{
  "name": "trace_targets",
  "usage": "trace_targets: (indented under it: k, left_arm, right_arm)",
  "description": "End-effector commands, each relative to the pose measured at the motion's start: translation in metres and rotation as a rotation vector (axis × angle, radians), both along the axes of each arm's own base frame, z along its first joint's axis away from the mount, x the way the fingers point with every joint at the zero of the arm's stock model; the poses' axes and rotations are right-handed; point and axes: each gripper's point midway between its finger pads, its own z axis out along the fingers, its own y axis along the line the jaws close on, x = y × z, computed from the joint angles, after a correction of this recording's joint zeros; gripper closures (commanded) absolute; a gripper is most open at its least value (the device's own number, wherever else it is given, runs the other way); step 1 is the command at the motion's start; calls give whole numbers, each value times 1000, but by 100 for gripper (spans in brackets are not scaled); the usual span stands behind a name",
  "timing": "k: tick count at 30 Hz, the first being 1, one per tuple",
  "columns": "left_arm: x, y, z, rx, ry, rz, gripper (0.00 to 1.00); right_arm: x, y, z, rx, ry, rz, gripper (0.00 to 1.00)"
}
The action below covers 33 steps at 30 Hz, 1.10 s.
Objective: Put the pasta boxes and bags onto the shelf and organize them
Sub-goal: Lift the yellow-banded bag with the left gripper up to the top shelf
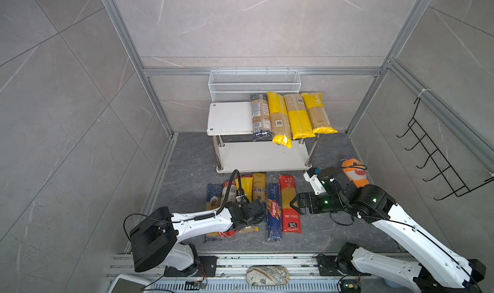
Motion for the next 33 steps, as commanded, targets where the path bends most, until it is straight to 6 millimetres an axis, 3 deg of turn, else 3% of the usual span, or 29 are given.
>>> trace_targets:
  k: [1,10,15,22,27,33]
  left_arm:
    - [0,16,24,27,-49,-14,100]
    - [-4,38,93,-51,-149,-51,100]
    - [-9,70,140,-83,-225,-2,100]
    - [-15,94,207,-197,-320,16,100]
    - [-18,110,253,-157,-348,3,100]
    - [-3,104,336,-95,-469,-65,100]
  right_arm:
    - [2,7,14,31,-31,25,0]
    - [6,20,24,95,-39,38,0]
    - [6,28,30,141,-39,51,0]
    - [9,38,45,197,-62,72,0]
    - [12,39,57,208,-96,74,0]
    - [15,40,66,223,-128,78,0]
